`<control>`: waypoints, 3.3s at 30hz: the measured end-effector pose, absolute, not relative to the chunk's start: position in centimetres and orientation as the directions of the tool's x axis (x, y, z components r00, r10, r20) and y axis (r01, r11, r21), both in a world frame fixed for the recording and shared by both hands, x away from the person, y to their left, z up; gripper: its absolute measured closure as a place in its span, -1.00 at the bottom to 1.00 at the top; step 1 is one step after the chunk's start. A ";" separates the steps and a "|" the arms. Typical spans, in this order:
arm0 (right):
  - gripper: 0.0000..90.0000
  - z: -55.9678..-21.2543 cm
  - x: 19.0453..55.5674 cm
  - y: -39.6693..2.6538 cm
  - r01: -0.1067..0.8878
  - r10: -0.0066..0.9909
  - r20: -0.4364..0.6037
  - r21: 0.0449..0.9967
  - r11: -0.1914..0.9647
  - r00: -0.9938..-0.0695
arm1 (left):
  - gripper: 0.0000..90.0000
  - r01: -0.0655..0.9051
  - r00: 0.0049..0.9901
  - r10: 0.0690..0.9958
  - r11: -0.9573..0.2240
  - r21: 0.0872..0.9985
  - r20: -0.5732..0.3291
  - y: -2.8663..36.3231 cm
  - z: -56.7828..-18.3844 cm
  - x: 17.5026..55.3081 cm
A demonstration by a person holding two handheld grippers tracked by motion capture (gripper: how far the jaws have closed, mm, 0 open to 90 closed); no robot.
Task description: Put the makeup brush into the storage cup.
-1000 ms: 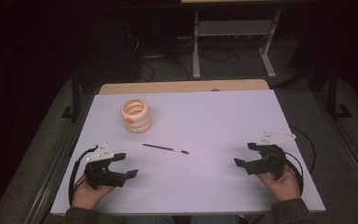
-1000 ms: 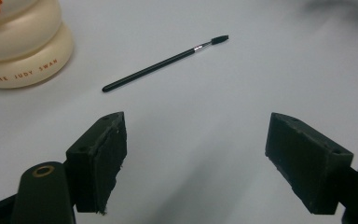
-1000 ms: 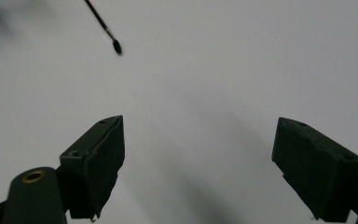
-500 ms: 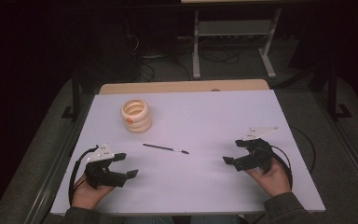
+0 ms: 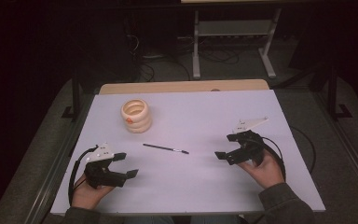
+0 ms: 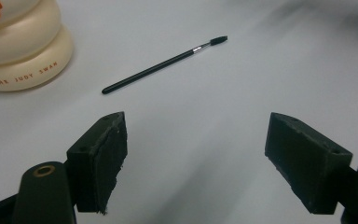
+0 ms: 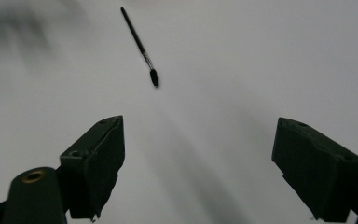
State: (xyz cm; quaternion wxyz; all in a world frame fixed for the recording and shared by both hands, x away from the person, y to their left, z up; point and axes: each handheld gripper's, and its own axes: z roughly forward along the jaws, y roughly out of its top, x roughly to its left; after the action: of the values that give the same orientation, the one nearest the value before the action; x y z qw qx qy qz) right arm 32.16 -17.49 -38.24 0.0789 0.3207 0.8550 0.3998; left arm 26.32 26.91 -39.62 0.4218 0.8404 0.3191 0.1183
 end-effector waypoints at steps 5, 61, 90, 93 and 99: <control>-0.61 -37.7 33.0 -16.2 0.469 0.585 0.111 0.723 0.507 -0.803 | -0.54 0.441 0.764 0.640 -0.424 0.791 -0.083 26.8 -39.6 26.3; -0.63 -35.3 39.3 -5.4 0.399 0.438 0.113 0.652 0.644 -0.892 | -0.53 0.425 0.772 0.631 -0.424 0.800 -0.076 26.7 -39.1 26.3; -0.42 -37.6 40.8 1.1 0.334 0.368 0.067 0.595 0.732 -0.927 | -0.53 0.417 0.777 0.625 -0.428 0.802 -0.070 26.6 -38.9 26.4; -0.36 -38.2 41.0 1.4 0.326 0.361 0.060 0.588 0.740 -0.931 | -0.53 0.416 0.778 0.625 -0.429 0.801 -0.069 26.6 -38.9 26.4; -0.26 -39.5 41.3 2.1 0.325 0.348 0.061 0.535 0.780 -0.936 | -0.53 0.416 0.779 0.624 -0.429 0.802 -0.070 26.6 -39.0 26.4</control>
State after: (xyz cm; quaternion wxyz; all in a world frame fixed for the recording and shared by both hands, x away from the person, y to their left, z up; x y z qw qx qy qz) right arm 41.30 2.07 -39.49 0.0203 0.1783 0.9432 0.2796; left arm 26.39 26.56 -38.98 0.4348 0.8368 0.3105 0.1195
